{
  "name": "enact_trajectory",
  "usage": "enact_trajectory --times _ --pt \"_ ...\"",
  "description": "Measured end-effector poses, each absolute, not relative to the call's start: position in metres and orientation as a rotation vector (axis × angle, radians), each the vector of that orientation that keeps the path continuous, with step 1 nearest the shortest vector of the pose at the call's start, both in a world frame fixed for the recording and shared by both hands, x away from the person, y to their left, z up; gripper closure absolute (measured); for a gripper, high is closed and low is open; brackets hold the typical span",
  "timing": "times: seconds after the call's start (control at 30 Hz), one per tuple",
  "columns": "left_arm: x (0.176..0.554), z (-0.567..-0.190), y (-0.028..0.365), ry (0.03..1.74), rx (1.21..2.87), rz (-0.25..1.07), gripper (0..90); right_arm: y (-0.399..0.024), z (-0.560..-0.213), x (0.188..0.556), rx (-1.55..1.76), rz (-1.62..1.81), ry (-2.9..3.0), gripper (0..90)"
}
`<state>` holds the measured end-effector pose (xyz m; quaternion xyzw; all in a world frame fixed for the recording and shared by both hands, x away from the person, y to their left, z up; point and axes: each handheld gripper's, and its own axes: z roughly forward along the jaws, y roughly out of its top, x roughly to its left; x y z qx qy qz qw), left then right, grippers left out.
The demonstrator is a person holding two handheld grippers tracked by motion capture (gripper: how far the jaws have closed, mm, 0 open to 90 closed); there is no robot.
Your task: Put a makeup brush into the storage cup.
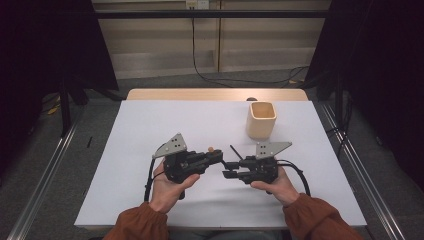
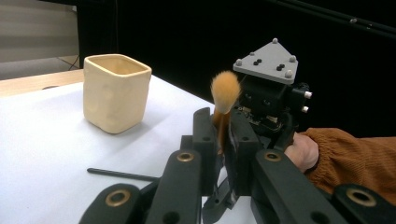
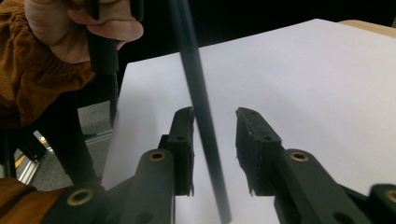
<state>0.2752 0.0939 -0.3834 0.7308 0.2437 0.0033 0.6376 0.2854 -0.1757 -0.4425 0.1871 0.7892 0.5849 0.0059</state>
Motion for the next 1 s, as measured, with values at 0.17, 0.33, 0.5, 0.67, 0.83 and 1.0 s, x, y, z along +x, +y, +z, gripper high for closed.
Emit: enact_trajectory --times 0.17,0.33,0.5,0.67,0.83,1.0 --pt "0.276 -0.383 0.096 0.557 1.675 0.007 84.4 -0.177 -0.441 0.284 0.58 1.845 2.459 52.0" --pt "0.277 -0.381 0.099 0.567 1.669 0.019 84.4 -0.18 -0.438 0.283 0.566 1.846 2.443 35.6" --pt "0.28 -0.38 0.104 0.581 1.662 0.026 84.4 -0.18 -0.437 0.281 0.561 1.841 2.448 24.5" --pt "0.281 -0.377 0.109 0.58 1.664 0.031 84.3 -0.182 -0.436 0.283 0.613 1.842 2.452 13.7" --pt "0.282 -0.374 0.114 0.587 1.668 0.024 84.4 -0.185 -0.434 0.282 0.621 1.835 2.441 4.5" --pt "0.284 -0.37 0.119 0.58 1.685 0.028 84.4 -0.189 -0.43 0.281 0.644 1.842 2.407 0.7"
